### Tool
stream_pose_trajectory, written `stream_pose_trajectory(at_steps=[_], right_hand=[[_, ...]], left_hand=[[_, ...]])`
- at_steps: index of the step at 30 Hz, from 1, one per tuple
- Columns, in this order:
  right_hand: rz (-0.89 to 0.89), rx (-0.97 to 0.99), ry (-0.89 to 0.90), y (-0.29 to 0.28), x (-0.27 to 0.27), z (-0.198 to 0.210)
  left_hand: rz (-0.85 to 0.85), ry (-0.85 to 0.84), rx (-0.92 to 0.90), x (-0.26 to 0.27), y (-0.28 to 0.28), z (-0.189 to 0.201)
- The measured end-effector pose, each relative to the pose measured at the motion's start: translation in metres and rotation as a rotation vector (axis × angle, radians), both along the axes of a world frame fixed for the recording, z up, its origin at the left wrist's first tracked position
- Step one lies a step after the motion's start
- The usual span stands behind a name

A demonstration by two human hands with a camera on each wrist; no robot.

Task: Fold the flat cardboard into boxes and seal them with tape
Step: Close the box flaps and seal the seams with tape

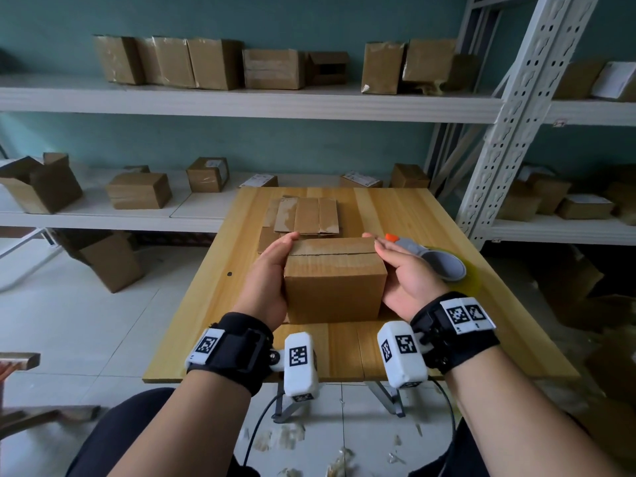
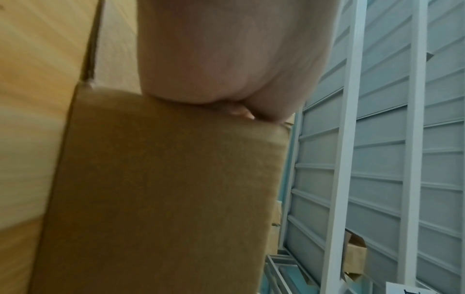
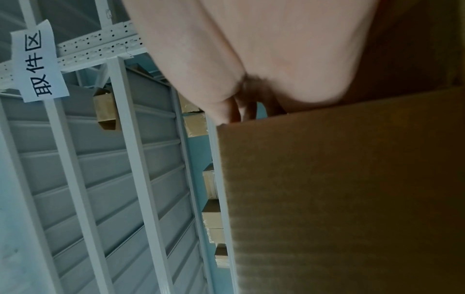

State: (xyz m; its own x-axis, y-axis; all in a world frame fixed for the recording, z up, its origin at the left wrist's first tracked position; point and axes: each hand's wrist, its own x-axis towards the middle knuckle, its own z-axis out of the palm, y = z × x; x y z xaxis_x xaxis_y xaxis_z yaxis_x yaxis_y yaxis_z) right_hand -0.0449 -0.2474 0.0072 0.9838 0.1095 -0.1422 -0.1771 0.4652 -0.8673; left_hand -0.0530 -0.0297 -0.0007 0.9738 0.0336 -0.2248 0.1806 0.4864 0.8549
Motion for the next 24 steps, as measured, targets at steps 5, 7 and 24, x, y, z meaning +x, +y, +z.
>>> stream_pose_trajectory(at_steps=[5,7,24], right_hand=[[-0.173,-0.095,-0.001,0.016,0.009,-0.005],[-0.255,-0.190,-0.032,0.020,0.011,-0.008],[-0.326,-1.199,-0.416,0.021,0.003,0.014]], left_hand=[[0.075,0.022,-0.008,0.003,-0.012,0.001],[0.145,0.045,0.012,0.003,-0.015,0.000],[0.177,-0.175,1.466,-0.002,-0.017,0.026]])
